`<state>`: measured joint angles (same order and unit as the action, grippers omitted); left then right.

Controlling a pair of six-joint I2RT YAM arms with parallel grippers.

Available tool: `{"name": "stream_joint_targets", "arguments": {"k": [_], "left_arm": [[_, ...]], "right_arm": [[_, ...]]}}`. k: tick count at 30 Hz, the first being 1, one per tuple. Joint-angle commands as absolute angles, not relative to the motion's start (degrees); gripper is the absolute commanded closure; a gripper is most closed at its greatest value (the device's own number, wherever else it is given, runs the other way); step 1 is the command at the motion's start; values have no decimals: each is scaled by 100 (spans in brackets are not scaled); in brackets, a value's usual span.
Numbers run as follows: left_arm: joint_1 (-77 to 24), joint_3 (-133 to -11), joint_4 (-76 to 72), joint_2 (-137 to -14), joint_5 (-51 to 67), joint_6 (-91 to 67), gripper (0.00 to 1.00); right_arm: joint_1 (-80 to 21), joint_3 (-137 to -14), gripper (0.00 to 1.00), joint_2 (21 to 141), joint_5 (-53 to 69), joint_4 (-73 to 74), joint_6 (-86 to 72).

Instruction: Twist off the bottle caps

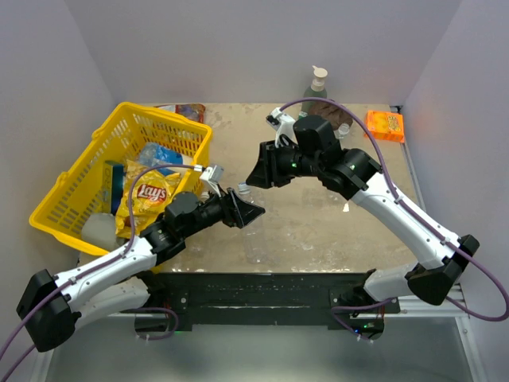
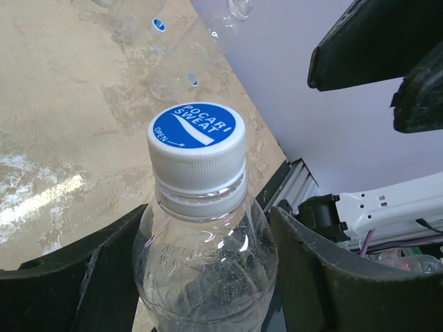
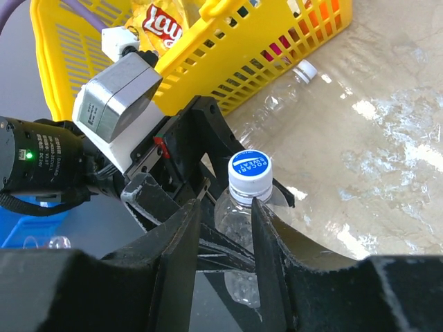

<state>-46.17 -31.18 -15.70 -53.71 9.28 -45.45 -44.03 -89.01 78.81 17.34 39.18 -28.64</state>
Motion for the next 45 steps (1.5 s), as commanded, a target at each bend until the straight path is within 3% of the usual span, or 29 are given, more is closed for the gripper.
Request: {"name": "stream_joint_targets", "arguments": {"k": [1, 33, 45], "left_arm": [[-4658, -3375, -1802, -5396, 800, -4579, 81], [-5018, -3612, -1608, -5484, 501, -4412, 82], [-5054, -3639, -1591, -5502, 466, -4386, 82]], "right_arm": [[-4491, -8860, 61, 7919, 1643, 3762, -2962], [-4720, -8859, 60, 8279, 1380, 3577, -2892], [-4834, -8938, 54, 8437, 1424, 3533, -2865]]}}
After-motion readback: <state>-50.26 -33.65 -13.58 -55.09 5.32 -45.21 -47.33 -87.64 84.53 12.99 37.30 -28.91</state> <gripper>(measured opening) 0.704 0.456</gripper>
